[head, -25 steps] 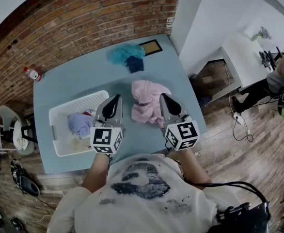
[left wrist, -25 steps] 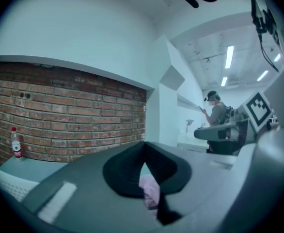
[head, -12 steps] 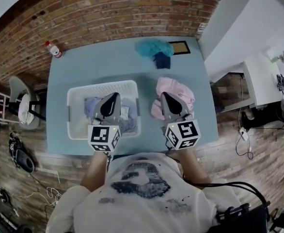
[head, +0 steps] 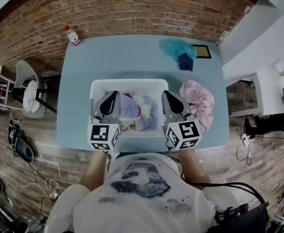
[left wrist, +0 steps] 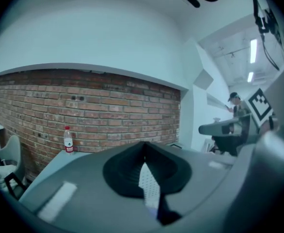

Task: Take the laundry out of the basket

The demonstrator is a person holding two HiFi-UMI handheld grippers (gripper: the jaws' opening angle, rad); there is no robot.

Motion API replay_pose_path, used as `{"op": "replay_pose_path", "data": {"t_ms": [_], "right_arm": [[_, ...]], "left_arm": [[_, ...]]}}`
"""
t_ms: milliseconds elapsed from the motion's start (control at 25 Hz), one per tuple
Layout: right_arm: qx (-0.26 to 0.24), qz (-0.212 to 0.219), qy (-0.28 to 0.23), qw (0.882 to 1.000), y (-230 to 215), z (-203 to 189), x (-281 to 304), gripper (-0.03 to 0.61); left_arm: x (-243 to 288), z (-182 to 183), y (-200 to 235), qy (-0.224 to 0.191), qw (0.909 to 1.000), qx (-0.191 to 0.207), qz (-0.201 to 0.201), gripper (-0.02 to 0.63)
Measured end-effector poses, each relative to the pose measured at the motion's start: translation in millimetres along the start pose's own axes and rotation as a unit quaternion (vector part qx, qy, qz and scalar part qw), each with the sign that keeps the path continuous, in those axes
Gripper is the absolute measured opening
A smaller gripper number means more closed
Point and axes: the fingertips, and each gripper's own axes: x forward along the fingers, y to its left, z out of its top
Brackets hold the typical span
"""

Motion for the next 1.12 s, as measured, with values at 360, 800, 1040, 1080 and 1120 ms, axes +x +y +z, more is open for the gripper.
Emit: {"op": "replay_pose_path", "data": {"t_ms": [360, 800, 1040, 1080, 1120], "right_arm": [[-0.001, -0.008, 0.041, 0.999, 68, -22, 47, -0.002], [0.004, -0.029, 0.095, 0.995, 91, -57, 78, 0.0], [-0.01, -0.029, 0.142, 0.989, 84, -73, 90, 0.058], [-0.011, -0.025, 0.149, 0.989, 84, -76, 91, 0.062], [-0.01, -0.018, 0.155, 0.988, 84, -78, 93, 0.081]], "left_arm": [[-30, -16, 78, 0.007, 0.9999, -0.002, -0.015, -0.009], [-40, -26, 127, 0.004, 0.9995, 0.004, -0.031, -0.008], [-35, -26, 134, 0.005, 0.9993, 0.005, -0.036, -0.009], [-34, -27, 134, 0.006, 0.9993, 0.005, -0.037, -0.009], [-34, -27, 135, 0.007, 0.9992, 0.005, -0.038, -0.009]]}}
